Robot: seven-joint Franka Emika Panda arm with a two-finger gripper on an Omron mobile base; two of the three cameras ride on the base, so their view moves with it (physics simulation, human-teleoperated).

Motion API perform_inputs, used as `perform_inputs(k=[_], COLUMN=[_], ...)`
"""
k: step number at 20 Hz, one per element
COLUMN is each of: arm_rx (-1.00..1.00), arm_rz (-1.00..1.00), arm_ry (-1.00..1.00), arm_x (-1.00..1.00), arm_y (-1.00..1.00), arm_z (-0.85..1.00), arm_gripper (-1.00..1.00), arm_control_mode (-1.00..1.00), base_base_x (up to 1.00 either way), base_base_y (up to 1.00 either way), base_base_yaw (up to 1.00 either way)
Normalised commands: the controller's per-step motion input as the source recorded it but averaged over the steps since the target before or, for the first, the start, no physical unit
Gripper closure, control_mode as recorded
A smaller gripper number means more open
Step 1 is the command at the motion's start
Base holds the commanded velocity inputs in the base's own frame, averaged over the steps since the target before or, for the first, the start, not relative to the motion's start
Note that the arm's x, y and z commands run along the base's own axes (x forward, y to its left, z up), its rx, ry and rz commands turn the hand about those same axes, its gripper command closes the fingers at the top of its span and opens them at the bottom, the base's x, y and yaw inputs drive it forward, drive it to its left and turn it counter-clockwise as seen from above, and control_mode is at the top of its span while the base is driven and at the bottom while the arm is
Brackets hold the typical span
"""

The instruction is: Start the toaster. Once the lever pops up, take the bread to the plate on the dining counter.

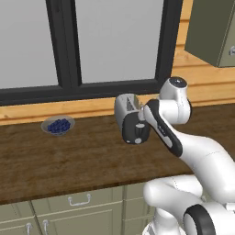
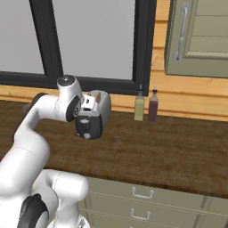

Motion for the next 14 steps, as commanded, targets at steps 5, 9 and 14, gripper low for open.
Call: perform_inputs(k=[5, 9, 14], arm_rx=[0.0, 0.0, 0.0], arm_rz=[-0.02, -0.01, 0.0], arm_ry=[0.0, 0.0, 0.0], arm_x=[0.28, 0.25, 0.21], arm_y=[0.0, 0.0, 0.0], arm_z=[-0.13, -0.2, -0.24], arm_gripper=[-1.0, -1.0, -1.0], arm_control_mode=[-1.0, -1.0, -1.0], base_base_x=[0.0, 0.0, 0.0], base_base_y=[0.0, 0.0, 0.0], base_base_yaw=[0.0, 0.0, 0.0])
